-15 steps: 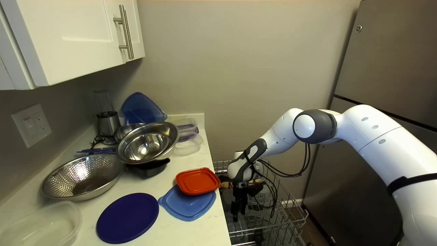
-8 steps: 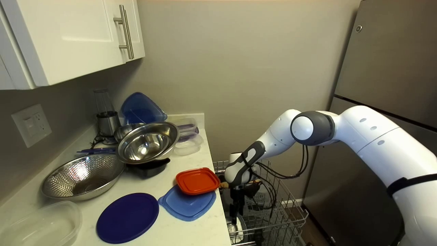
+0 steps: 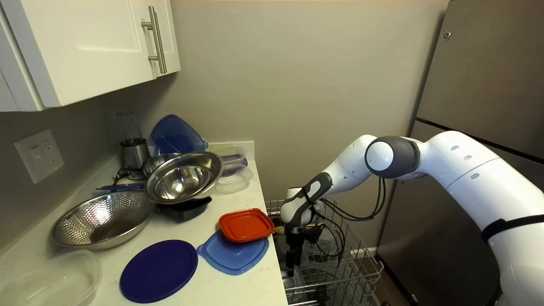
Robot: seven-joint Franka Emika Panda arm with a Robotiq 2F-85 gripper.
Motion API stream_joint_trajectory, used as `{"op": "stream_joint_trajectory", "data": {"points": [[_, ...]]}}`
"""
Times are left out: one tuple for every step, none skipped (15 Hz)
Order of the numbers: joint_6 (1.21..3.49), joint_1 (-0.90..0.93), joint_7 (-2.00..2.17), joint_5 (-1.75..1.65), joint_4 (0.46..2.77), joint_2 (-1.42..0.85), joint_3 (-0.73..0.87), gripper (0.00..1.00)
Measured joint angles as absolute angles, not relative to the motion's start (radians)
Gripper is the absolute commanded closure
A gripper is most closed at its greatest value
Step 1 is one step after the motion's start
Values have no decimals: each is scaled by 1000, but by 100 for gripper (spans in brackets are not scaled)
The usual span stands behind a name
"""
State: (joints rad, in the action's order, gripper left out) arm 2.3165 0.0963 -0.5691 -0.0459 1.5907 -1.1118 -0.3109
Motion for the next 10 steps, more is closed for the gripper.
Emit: {"op": "stream_joint_trajectory", "data": {"points": [[2298, 67, -611, -40, 1587, -1114, -333, 0], [2273, 36, -654, -30, 1582, -1117, -355, 0], [2246, 7, -697, -16, 1576, -1121, -374, 0], [2219, -16, -738, 1, 1569, -1125, -389, 0], [2191, -35, -776, 19, 1560, -1131, -400, 0], [2164, -48, -808, 38, 1550, -1137, -406, 0], [2140, -54, -836, 56, 1539, -1145, -409, 0], [2119, -57, -858, 72, 1528, -1152, -409, 0], [2105, -59, -871, 81, 1517, -1159, -408, 0], [2092, -60, -880, 88, 1506, -1164, -406, 0]]}}
